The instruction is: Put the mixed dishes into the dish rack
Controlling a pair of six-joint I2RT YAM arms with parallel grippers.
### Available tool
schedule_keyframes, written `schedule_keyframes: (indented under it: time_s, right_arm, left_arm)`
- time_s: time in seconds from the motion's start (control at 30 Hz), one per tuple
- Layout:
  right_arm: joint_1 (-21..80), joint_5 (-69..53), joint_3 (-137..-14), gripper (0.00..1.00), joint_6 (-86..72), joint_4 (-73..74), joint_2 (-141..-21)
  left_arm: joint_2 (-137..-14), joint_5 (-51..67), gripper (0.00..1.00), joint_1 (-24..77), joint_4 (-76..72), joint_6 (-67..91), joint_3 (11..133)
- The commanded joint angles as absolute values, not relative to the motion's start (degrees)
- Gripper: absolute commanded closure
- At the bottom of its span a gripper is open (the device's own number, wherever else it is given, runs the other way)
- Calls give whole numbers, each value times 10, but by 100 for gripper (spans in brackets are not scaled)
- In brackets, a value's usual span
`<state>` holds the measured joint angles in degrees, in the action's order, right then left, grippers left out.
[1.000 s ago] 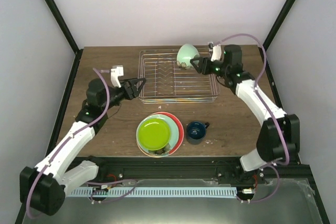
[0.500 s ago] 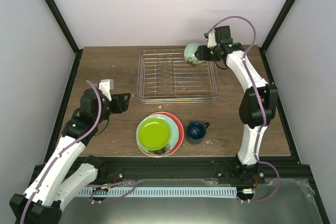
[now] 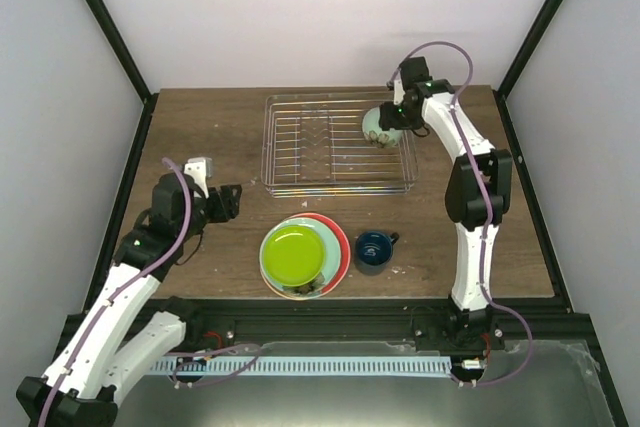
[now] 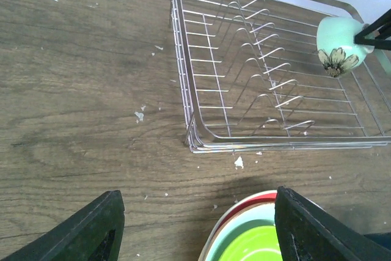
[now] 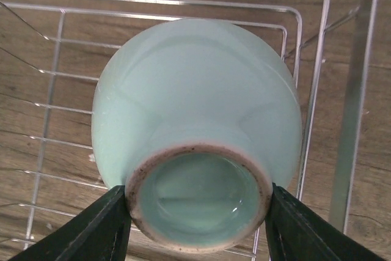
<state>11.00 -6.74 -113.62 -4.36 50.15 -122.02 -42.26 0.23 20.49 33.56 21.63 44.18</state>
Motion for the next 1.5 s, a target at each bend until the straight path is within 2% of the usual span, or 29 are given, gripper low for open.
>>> schedule_keyframes:
  time_s: [0.0, 0.43, 0.5, 0.67, 0.83, 0.93, 1.2, 1.47]
  right_arm:
    - [109, -62, -1180, 55, -29, 506, -1231]
    - [111, -79, -1189, 54, -25, 499, -1253]
    - [113, -76, -1190, 51, -25, 501, -1257]
    - [122, -61, -1188, 34, -21, 496, -1255]
    - [126, -46, -1189, 24, -21, 489, -1247]
    - [128, -34, -1181, 22, -24, 488, -1236]
    - [148, 3, -1099, 20, -31, 462, -1154]
    - [203, 29, -920, 20, -62, 400, -1002]
  left_arm:
    - [-421, 4, 31, 203, 341, 210, 435]
    - [-430, 17, 31, 203, 324, 213, 425]
    - [-430, 18, 31, 203, 322, 214, 422]
    - [-429, 19, 31, 203, 321, 215, 419]
    - [-425, 18, 31, 203, 323, 215, 419]
    - [-420, 22, 32, 203, 324, 215, 417]
    - [-430, 54, 33, 216, 305, 220, 384]
    - [-462, -14, 35, 305, 297, 239, 363]
